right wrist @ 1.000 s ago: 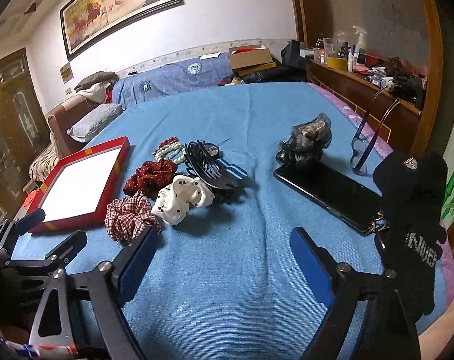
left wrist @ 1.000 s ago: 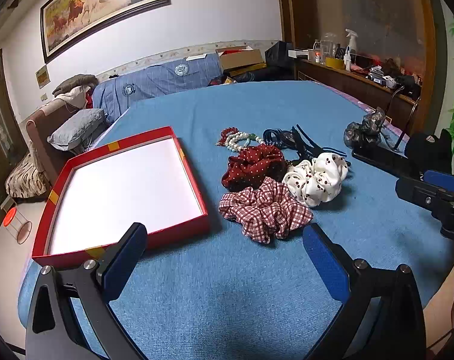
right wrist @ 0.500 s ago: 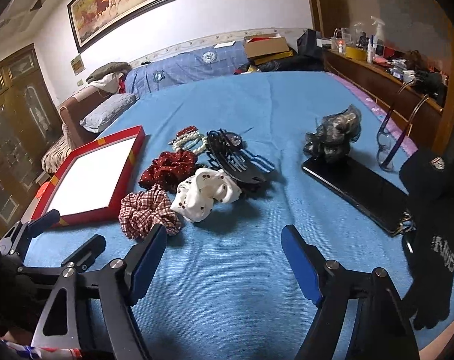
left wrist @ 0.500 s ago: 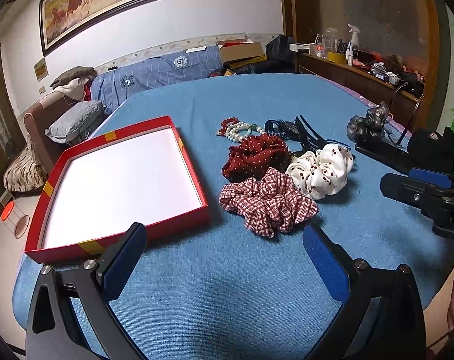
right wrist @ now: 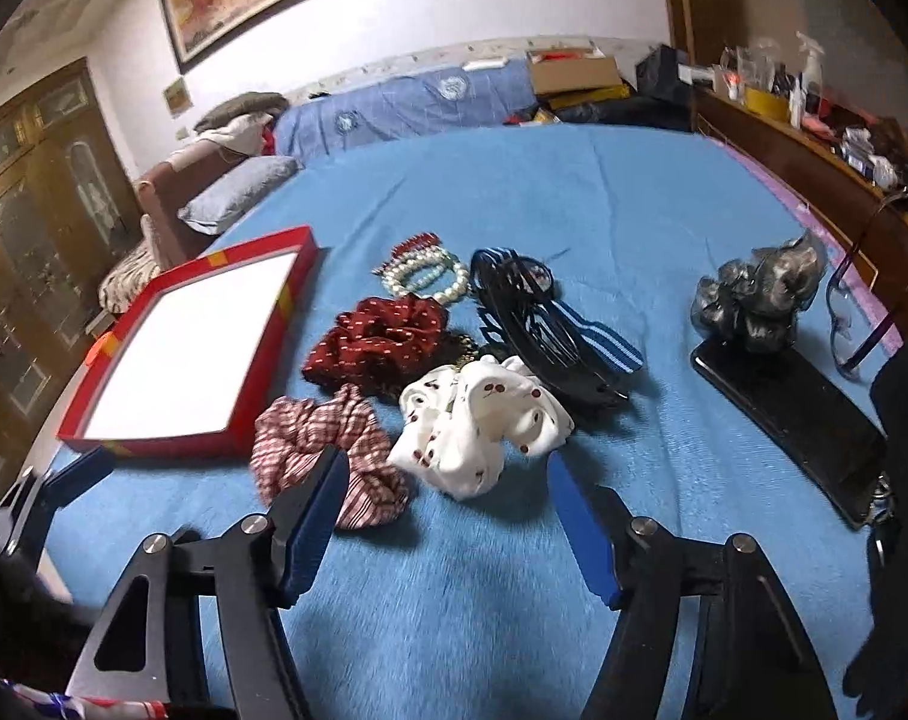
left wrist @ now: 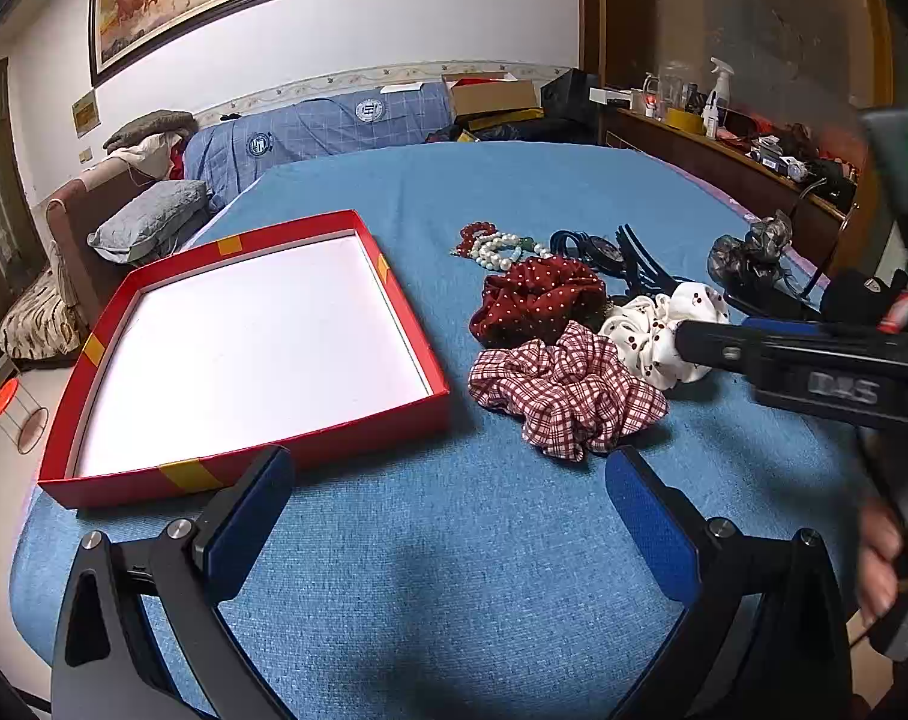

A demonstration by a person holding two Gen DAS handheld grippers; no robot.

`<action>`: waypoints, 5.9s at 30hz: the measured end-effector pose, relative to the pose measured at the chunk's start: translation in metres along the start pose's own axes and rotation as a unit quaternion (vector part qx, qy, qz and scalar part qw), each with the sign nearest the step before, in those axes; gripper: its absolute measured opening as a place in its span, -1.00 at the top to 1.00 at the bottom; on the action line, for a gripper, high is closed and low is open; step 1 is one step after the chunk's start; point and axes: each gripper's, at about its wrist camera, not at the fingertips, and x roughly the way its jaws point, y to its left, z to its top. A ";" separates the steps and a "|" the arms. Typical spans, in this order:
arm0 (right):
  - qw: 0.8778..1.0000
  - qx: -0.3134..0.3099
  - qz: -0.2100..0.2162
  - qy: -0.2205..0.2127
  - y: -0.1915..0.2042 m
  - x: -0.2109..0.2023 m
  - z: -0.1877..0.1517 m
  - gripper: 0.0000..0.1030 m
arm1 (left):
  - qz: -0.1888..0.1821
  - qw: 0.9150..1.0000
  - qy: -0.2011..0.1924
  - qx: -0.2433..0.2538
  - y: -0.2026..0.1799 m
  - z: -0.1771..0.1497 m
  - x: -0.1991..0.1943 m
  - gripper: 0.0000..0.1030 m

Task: Organize jewelry
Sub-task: 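Grasp the white cherry scrunchie with the right gripper while the left grasps the red plaid scrunchie, then carry both scrunchies into the red box and open both grippers, then grasp the grey sheer scrunchie with the right gripper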

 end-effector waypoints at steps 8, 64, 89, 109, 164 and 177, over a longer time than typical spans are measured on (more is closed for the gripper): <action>0.999 0.016 0.009 0.038 -0.007 0.034 0.003 0.64 | -0.024 1.000 0.007 -0.002 -0.001 0.001 0.005 -1.00; 0.993 -0.030 0.075 -0.086 0.018 -0.054 -0.009 0.70 | -0.048 0.998 -0.015 -0.034 0.014 0.035 0.011 0.71; 0.983 -0.095 0.144 -0.059 0.112 -0.016 0.053 0.70 | 0.039 0.994 -0.033 -0.101 0.133 0.055 0.002 0.70; 0.984 -0.088 0.153 0.010 0.187 0.119 0.134 0.69 | 0.066 0.985 0.031 -0.154 0.221 0.106 0.088 0.70; 0.987 0.118 0.106 -0.029 -0.056 0.008 0.003 -0.14 | -0.071 0.997 0.016 -0.008 -0.026 0.026 0.056 0.05; 0.975 0.201 -0.032 -0.086 -0.159 -0.031 0.043 -0.43 | -0.066 0.997 0.026 -0.005 -0.027 0.025 0.060 -0.13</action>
